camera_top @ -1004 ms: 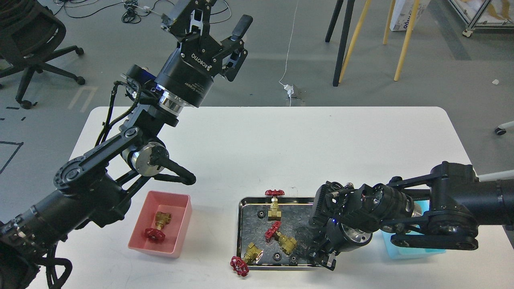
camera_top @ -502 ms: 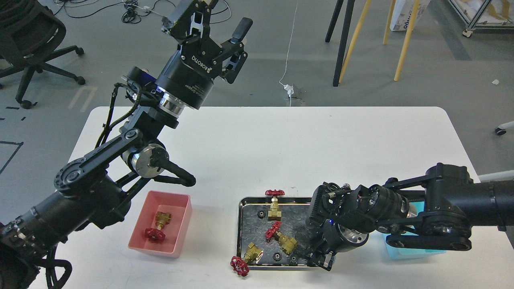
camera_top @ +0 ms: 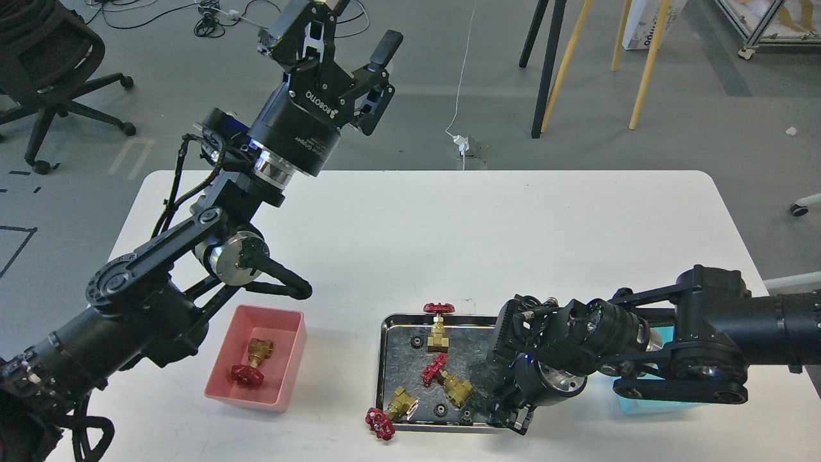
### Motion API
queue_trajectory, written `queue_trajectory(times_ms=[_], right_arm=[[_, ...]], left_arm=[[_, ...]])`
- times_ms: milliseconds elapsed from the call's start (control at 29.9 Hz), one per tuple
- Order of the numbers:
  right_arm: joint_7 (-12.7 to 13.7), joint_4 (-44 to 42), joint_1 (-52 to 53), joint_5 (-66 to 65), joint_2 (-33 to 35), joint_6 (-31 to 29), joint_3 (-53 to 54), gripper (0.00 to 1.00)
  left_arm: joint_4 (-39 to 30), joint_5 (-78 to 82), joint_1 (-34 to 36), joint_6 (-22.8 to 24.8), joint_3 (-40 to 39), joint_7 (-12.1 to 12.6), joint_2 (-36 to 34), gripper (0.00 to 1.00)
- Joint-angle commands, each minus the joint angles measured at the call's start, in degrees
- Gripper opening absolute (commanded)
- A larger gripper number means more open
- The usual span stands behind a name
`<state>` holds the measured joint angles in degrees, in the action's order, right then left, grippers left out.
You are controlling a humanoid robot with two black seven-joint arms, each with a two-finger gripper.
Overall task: Place valve in pink box and gear in blue box
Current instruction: 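Close the right gripper on the gear and lift it, then carry the gear over the blue box and release it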
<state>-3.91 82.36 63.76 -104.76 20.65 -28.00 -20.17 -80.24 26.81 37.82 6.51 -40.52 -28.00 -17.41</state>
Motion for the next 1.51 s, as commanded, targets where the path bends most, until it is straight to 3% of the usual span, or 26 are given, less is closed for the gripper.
queue_trajectory(times_ms=[0,201,368,502,636,770,871,1071,1272,1306,1339,1373,1473], right_arm=[[0.0,0.1,0.3,0.0,0.2,0.0,1.3,0.01],[0.0,0.6,4.3,1.2,3.2,0.0,7.7,0.01],[0.0,0.7,10.9,2.5,12.2,0.0,11.4,0.01],[0.4,3.9,11.3,1.6,23.9,0.0,12.8,0.01],[5.4,8.6,9.5,1.3,33.7,0.0,12.3,0.01],[10.0,12.2,4.5,0.6,38.6,0.0,11.0,0.01],[11.5,14.7,1.1,-0.9,40.8,0.0,11.1,0.01],[11.6,16.8,-1.9,-1.1,42.4,0.0,11.2,0.02],[11.6,16.8,-3.8,-1.1,42.5,0.0,11.4,0.41],[11.6,16.9,-3.9,-1.1,42.4,0.0,11.6,0.57],[11.6,16.8,-4.0,-1.1,42.3,0.0,12.0,0.84],[11.6,16.8,-4.1,-0.9,42.0,0.0,12.3,0.99],[11.6,16.8,-4.1,-0.3,41.7,0.0,15.0,0.99]], left_arm=[[0.0,0.0,-0.1,0.0,0.0,0.0,0.0,0.76],[0.0,0.0,-0.1,0.0,0.0,0.0,0.0,0.76],[-0.3,0.0,-1.3,0.1,1.4,0.0,-0.2,0.76],[-1.1,0.1,-2.6,0.1,2.8,0.0,-0.9,0.76],[-1.2,0.1,-2.6,0.1,3.0,0.0,-1.2,0.76],[-1.2,0.1,-2.7,0.0,3.1,0.0,-1.2,0.76],[-1.3,0.1,-3.1,0.0,3.2,0.0,-1.1,0.76],[-1.4,0.1,-3.4,-0.1,3.2,0.0,-0.7,0.76],[-1.4,0.1,-3.2,-0.2,3.2,0.0,-0.8,0.76],[-1.4,0.1,-3.2,-0.2,3.2,0.0,-0.9,0.76],[-1.4,0.1,-3.2,-0.2,3.2,0.0,-1.0,0.76],[-1.4,0.1,-3.3,-0.2,3.2,0.0,-1.0,0.76],[-1.3,0.1,-3.3,-0.2,3.2,0.0,-1.0,0.76]])
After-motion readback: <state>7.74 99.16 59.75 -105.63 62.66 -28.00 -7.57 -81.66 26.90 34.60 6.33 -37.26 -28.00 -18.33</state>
